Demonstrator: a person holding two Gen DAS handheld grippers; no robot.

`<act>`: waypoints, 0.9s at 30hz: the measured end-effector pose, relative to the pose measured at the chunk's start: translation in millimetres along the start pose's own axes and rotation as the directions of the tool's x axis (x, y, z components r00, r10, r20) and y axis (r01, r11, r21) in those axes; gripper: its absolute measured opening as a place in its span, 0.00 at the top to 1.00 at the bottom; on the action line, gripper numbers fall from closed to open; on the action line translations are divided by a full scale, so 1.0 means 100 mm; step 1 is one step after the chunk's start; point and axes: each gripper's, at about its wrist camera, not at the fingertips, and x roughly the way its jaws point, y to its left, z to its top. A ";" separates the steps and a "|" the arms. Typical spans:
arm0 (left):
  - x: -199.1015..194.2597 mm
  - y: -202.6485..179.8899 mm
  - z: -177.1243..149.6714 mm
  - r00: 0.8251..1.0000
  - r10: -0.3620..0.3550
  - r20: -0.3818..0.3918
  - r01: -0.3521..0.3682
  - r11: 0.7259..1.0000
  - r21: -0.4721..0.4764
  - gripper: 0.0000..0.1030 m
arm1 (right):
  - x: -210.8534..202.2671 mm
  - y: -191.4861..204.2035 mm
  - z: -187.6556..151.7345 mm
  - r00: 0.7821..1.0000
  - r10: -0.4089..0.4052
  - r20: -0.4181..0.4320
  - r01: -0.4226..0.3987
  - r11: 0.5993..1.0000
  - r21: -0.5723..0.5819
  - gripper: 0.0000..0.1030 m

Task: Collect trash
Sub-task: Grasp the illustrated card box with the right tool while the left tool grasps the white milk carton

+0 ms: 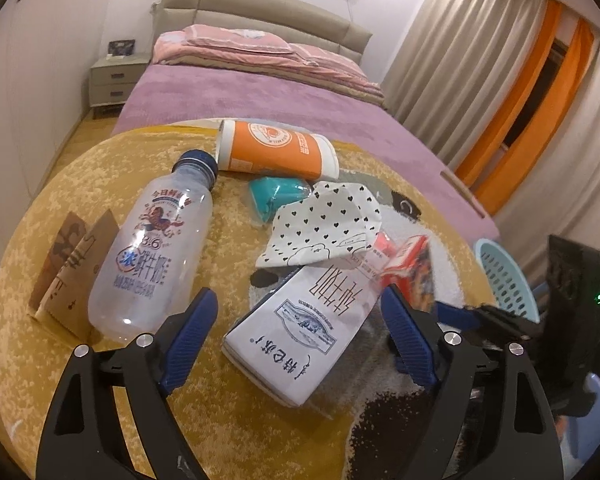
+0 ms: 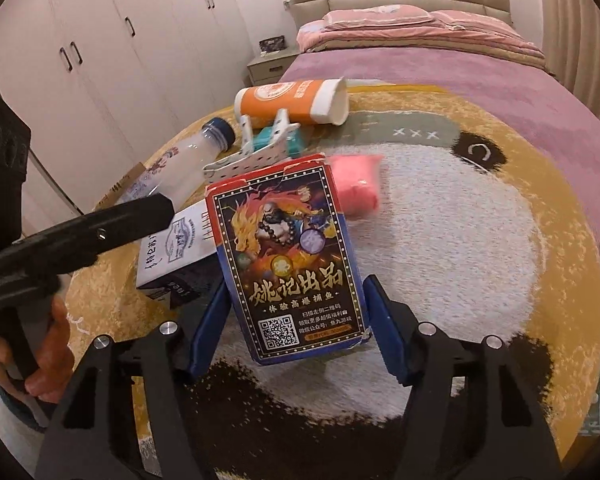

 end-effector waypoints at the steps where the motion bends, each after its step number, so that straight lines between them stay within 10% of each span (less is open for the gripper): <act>1: 0.03 -0.03 0.00 1.000 0.012 -0.007 -0.012 1.000 0.014 0.20 | -0.02 -0.02 0.00 1.000 -0.003 0.002 0.003 1.000 0.005 0.39; 22: 0.41 -0.55 -0.23 0.973 0.146 -0.176 -0.111 0.975 0.193 0.19 | -0.43 -0.61 -0.12 0.999 -0.036 0.032 0.030 0.988 0.152 0.40; 27: 0.50 -0.61 -0.24 0.968 0.198 -0.157 -0.163 0.964 0.209 0.32 | -0.52 -0.72 -0.17 0.998 -0.043 0.039 0.035 0.984 0.172 0.39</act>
